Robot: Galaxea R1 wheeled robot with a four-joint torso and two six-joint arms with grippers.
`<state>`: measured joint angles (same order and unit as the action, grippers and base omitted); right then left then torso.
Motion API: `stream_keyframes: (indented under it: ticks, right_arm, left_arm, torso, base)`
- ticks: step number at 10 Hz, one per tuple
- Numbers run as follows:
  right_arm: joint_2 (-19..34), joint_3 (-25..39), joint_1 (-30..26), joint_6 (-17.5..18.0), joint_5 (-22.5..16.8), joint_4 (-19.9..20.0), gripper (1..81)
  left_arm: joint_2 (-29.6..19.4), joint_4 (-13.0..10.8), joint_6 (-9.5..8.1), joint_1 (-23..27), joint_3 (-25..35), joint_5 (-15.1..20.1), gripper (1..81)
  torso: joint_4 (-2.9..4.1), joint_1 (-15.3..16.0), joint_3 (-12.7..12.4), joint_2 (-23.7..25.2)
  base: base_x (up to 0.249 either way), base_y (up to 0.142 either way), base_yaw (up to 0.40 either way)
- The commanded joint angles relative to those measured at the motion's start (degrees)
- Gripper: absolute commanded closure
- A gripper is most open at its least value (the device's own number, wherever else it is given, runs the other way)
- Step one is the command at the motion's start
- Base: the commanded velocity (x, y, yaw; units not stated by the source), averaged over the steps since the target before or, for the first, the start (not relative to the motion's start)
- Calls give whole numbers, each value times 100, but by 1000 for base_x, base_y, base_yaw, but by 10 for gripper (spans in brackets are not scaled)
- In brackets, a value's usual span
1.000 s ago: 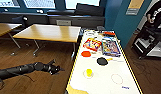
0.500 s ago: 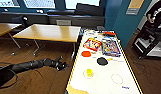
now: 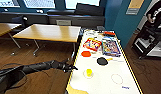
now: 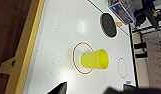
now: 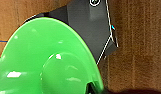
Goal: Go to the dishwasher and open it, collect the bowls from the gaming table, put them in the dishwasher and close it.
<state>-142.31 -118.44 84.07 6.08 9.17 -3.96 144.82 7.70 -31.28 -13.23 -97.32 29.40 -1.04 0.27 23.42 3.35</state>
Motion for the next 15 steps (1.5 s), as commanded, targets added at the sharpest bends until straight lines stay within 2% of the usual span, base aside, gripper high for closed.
stream_keyframes:
  ticks: [1,4,5,7,11,13,15]
  right_arm:
    - [218,103,-69,16,-416,-96,811]
    - [218,130,-131,7,-503,-96,811]
    - [218,147,-140,7,-512,-96,811]
    - [218,147,-166,-2,-512,-105,811]
    - [174,147,-210,-19,-583,-114,811]
    - [148,121,-210,-19,-592,-114,811]
    - [139,120,-210,-28,-592,-113,811]
  left_arm:
    - [302,21,113,808,-59,-251,10]
    - [793,12,61,843,-647,-199,10]
    - [908,73,8,896,-824,-189,10]
    - [1128,12,-247,1098,-1079,241,10]
    - [1787,-6,-247,1221,-1773,786,10]
    - [2192,-173,-256,1221,-2274,1138,10]
    - [2367,-243,-256,1221,-2414,1208,10]
  torso:
    - [0,0,0,0]
    - [0,0,2,0]
    - [0,0,2,0]
    - [0,0,2,0]
    - [0,0,2,0]
    - [0,0,2,0]
    - [0,2,2,0]
  base:
    - [0,0,0]
    - [0,0,0]
    - [0,0,0]
    - [0,0,0]
    - [0,0,0]
    - [0,0,0]
    - [0,0,0]
